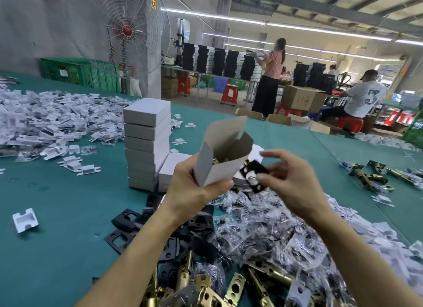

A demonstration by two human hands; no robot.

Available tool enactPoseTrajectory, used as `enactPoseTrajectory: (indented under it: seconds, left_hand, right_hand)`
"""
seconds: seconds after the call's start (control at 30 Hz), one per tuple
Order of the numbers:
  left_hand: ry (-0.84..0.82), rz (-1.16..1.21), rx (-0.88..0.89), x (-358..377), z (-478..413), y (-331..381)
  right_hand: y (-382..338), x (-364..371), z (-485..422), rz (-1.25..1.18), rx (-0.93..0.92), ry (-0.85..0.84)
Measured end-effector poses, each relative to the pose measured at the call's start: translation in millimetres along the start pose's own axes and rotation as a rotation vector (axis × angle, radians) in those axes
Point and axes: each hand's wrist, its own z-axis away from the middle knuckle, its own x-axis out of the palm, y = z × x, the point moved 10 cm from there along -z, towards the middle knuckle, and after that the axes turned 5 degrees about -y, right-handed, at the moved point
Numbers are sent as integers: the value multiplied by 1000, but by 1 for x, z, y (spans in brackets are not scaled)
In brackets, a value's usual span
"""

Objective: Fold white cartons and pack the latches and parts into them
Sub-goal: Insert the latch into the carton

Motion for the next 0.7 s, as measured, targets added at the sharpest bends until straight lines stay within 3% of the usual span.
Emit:
enactPoseTrajectory:
  seconds: [0.13,0.27,0.37,0.53,0.7]
  left_hand:
    - [-8,-15,18,2,1,1]
    - [-16,-14,-1,4,3,-1]
    - [-29,-3,-13,7,3,-2]
    - [-65,-20,-40,12,3,-5]
    - [-123,-4,-63,18,3,-4]
  right_hand:
    - [-71,-44,10,-181,-339,222]
    - [-133,-41,29,50,-629,173]
    - [-145,-19,27,349,-619,14]
    - [-137,22,8,678,-441,-273]
    - [-145,35,-1,776,-390,-292]
